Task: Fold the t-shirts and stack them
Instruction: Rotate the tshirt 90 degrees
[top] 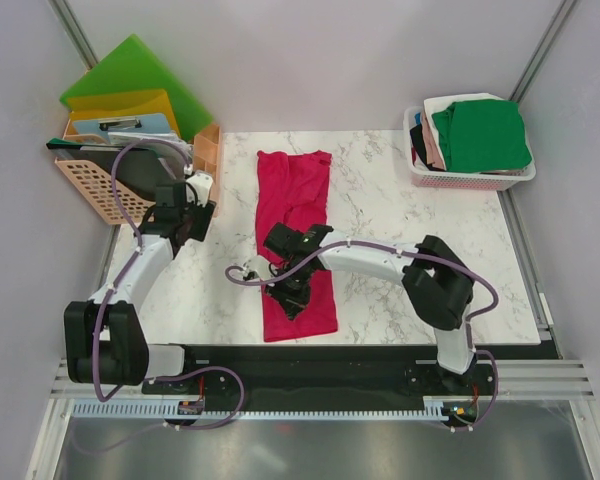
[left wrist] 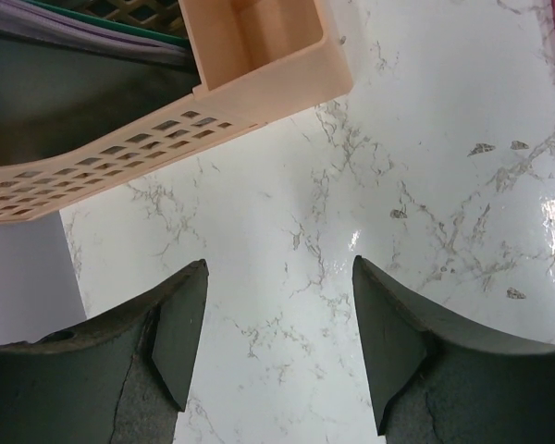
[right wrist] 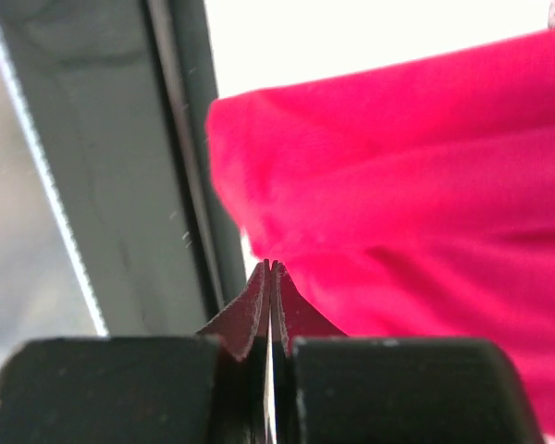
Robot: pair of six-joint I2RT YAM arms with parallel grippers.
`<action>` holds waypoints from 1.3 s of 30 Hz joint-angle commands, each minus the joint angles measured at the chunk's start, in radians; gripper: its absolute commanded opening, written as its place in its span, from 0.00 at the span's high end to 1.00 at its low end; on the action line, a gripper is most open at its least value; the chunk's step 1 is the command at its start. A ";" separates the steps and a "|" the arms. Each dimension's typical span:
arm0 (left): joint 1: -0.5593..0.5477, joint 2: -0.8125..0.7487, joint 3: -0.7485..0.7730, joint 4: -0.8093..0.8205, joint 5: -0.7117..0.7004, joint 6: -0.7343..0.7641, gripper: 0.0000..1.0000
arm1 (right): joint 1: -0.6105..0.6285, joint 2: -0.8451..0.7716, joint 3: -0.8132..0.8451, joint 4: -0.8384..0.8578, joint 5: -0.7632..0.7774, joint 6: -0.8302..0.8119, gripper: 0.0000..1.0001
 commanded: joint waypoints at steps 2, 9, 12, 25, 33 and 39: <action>0.005 -0.031 -0.009 0.031 -0.003 0.017 0.29 | 0.004 0.099 0.042 0.092 -0.014 0.005 1.00; 0.005 -0.074 -0.041 0.029 -0.033 0.063 0.28 | 0.002 0.215 0.041 0.100 -0.034 -0.009 1.00; 0.005 -0.085 -0.052 0.032 -0.037 0.081 0.28 | 0.002 0.172 0.035 0.097 -0.028 -0.011 1.00; 0.005 -0.151 -0.093 0.046 0.078 0.032 0.29 | 0.004 -0.098 0.283 -0.075 0.097 -0.066 1.00; 0.004 -0.273 0.015 -0.307 0.347 0.073 0.27 | -0.163 -0.452 0.002 0.122 0.415 -0.020 0.97; -0.005 0.049 0.241 -0.885 1.007 0.181 0.26 | -0.467 -0.328 -0.160 -0.056 -0.052 -0.027 0.16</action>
